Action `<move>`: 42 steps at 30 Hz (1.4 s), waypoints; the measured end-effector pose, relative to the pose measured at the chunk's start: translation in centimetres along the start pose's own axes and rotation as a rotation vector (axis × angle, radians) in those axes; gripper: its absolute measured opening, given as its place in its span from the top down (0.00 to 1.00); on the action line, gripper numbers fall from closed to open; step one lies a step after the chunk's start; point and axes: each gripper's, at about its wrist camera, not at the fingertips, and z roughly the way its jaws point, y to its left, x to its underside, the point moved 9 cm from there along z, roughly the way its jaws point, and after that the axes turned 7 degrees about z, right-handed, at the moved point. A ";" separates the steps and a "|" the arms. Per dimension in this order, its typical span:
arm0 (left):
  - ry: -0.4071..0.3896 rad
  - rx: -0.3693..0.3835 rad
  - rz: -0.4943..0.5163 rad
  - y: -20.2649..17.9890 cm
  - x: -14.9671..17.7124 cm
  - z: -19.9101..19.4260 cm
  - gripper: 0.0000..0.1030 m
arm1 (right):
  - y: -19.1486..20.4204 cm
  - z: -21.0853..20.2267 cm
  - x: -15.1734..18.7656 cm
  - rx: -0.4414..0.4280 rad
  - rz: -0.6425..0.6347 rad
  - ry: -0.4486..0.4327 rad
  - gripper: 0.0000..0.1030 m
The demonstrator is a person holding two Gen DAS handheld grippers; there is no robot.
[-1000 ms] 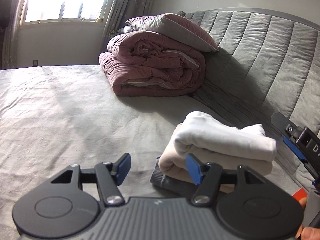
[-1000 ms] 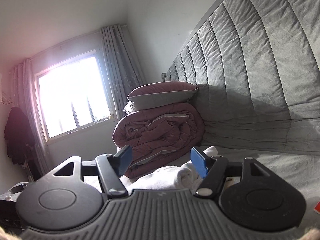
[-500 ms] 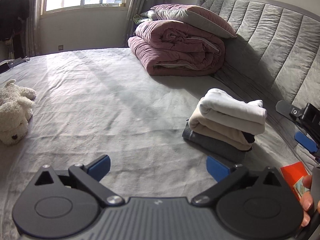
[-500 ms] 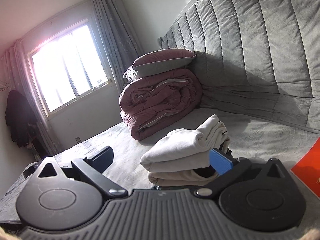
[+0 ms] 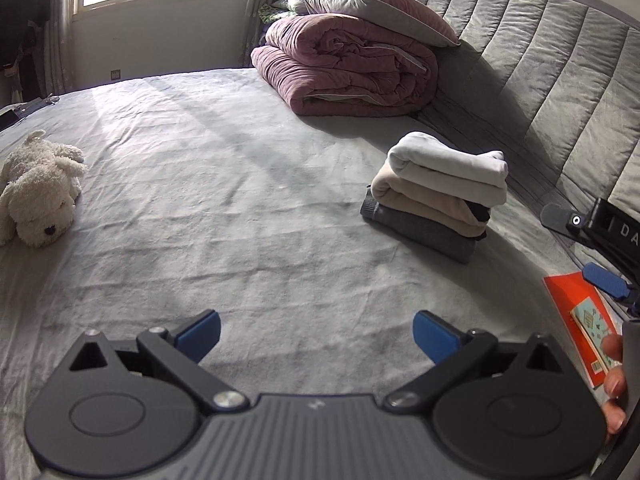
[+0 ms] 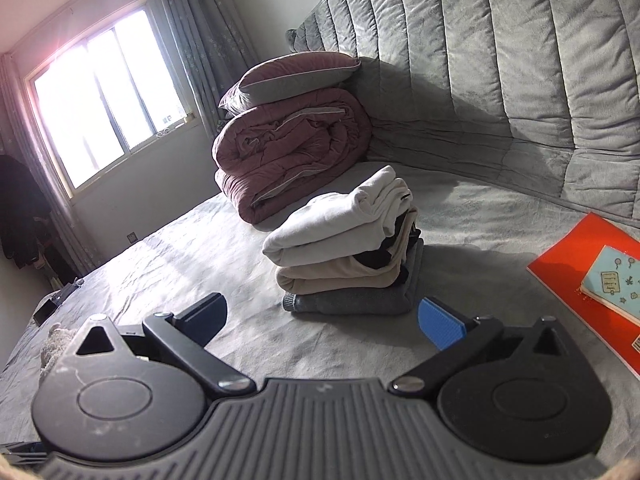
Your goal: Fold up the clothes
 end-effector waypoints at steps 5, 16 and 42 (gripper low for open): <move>0.042 -0.014 0.006 0.3 1.4 0.4 0.00 | -0.7 0.9 2.1 0.033 -0.001 0.038 0.00; 0.061 -0.024 -0.026 1.3 3.9 1.1 0.00 | -1.2 2.0 5.2 0.060 -0.053 0.089 0.00; 0.083 -0.046 -0.014 2.0 6.4 -2.1 0.00 | -1.1 -0.5 6.5 0.085 -0.089 0.090 0.00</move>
